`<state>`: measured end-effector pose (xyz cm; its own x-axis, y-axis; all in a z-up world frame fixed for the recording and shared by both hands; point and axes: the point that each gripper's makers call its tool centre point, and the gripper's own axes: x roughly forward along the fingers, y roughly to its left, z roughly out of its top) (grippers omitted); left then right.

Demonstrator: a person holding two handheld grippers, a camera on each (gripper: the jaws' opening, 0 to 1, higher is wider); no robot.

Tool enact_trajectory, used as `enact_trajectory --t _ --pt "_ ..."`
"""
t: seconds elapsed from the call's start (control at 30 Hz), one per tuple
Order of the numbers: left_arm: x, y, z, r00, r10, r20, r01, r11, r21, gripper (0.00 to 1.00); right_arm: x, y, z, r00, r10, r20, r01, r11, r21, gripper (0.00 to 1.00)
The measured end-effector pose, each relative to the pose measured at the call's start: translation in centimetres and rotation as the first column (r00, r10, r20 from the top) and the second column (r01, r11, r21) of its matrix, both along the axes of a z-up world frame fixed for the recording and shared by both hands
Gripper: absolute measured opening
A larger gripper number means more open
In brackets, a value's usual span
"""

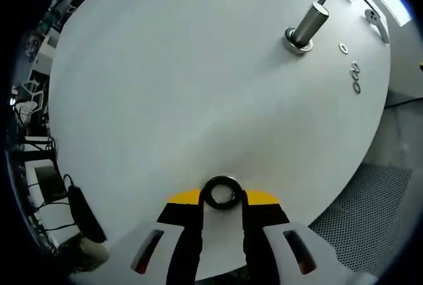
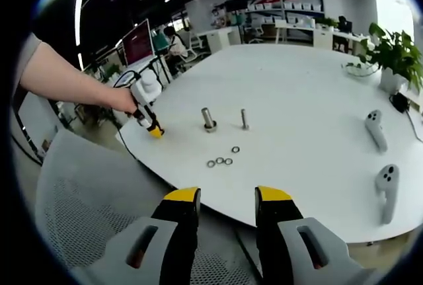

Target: Place the washer onto the threaded stud by aligning its center hole with the stud, sliding it down to the base, and recovering from edge contact or off-axis alignment until the washer reaches the visible bottom stop.

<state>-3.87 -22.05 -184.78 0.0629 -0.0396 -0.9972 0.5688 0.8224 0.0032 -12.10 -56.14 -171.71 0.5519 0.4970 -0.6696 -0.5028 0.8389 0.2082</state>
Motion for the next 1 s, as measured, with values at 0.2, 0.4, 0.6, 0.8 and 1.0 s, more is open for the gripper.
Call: enact_trajectory --t 0.2,0.4,0.6,0.8,1.0 --pt "-0.5 -0.7 0.4 0.999 -0.04 0.016 0.04 0.999 -0.022 0.19 0.0 0.0 0.0 1.0 0.002 0.001 -0.002 1.0 0.002 0.35" --pt "-1.0 -2.4 0.9 0.999 -0.04 0.01 0.041 0.997 -0.069 0.19 0.0 0.0 0.1 1.0 0.0 0.003 0.0 1.0 0.006 0.35" --pt "1.1 -4.5 2.1 0.991 -0.115 0.064 0.12 0.99 -0.076 0.19 0.0 0.0 0.2 1.0 -0.002 0.008 0.002 1.0 0.011 0.35" --pt "3.2 -7.7 4.2 0.974 -0.198 0.113 0.209 0.973 -0.096 0.19 0.0 0.1 0.2 1.0 0.0 0.009 0.0 1.0 0.012 0.35" --pt "5.4 -10.6 6.0 0.956 -0.248 0.155 0.266 0.957 -0.113 0.19 0.1 0.1 0.3 1.0 0.0 0.01 0.0 1.0 0.014 0.35"
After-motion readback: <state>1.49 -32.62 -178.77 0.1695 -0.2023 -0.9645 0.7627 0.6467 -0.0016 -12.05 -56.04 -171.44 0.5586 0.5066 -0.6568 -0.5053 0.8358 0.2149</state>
